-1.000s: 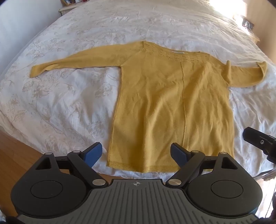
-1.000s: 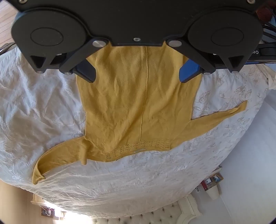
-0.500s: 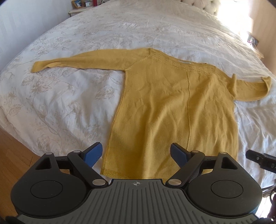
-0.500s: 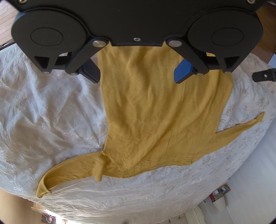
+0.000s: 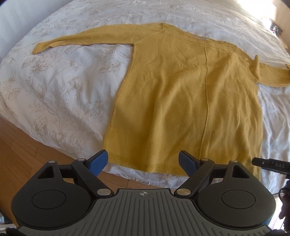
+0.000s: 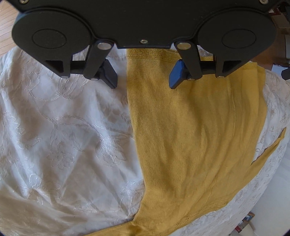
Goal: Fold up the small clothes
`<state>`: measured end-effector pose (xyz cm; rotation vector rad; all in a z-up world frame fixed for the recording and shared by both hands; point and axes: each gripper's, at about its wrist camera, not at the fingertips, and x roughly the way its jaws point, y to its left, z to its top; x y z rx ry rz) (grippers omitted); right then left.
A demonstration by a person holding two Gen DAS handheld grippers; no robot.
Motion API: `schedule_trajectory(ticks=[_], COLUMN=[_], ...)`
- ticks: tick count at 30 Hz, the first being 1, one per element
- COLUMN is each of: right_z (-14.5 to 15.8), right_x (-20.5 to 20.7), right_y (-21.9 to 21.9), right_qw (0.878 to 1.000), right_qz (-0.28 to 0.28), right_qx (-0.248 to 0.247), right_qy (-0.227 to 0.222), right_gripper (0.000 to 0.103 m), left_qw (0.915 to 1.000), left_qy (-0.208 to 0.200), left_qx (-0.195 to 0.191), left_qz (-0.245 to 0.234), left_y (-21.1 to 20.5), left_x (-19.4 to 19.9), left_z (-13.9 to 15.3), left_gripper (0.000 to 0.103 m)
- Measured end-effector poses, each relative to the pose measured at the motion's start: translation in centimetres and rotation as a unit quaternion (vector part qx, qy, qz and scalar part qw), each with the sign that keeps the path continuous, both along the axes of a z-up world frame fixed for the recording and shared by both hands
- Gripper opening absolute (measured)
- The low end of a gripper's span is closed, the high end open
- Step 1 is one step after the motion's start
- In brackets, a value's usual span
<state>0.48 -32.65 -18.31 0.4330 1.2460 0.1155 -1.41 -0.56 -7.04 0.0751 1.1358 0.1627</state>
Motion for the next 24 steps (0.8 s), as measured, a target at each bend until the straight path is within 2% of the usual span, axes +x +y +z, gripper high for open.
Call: schedule_trajectory(ticks=[1,2,5,8,10,12,15,18,21,24], right_z=[-0.1,-0.2,-0.3,-0.5,-0.6,-0.3,1.6,3.0,1.3,1.1], right_x=[0.0,0.2,0.4,0.8,0.8,0.8,0.2,-1.1,-1.5,-1.6], right_y=[-0.1,-0.2,-0.8,-1.1,-1.3,-1.3,-1.2,-1.9,-4.2,-4.7], right_qw=[1.000,1.000,1.000,1.000,0.999,0.998,0.997,0.998,0.999,0.999], right_qz=[0.001,-0.001,-0.010,-0.004,0.006,0.019,0.047,0.061,0.019,0.016], right_qx=[0.003,0.008,0.022,0.028,0.036,0.064,0.067,0.015,-0.008,-0.008], right_qy=[0.001,0.001,0.001,0.007,0.015,0.016,0.002,-0.002,0.034,0.035], right_gripper=[0.067,0.067,0.064,0.053,0.030,0.013,0.012,0.011,0.010,0.010], left_qw=[0.9997,0.9996,0.9996,0.9997,0.9996,0.9996,0.9997,0.9998,0.9997,0.9995], left_qy=[0.010,0.014,0.020,0.018,0.015,0.014,0.012,0.012,0.015,0.023], left_qx=[-0.021,-0.022,-0.013,-0.004,-0.002,0.002,0.009,0.011,0.018,0.017], left_qz=[0.004,0.008,0.012,0.018,0.022,0.023,0.019,0.010,-0.002,-0.011], left_y=[-0.3,-0.4,-1.0,-1.4,-1.5,-1.6,-1.9,-2.1,-2.5,-2.6], left_x=[0.1,0.1,0.2,0.5,0.7,1.0,1.6,2.3,3.2,4.2], left_z=[-0.3,-0.3,-0.2,0.0,0.1,0.0,-0.1,-0.4,-1.1,-1.6], left_gripper=[0.085,0.085,0.085,0.085,0.085,0.085,0.085,0.085,0.085,0.085])
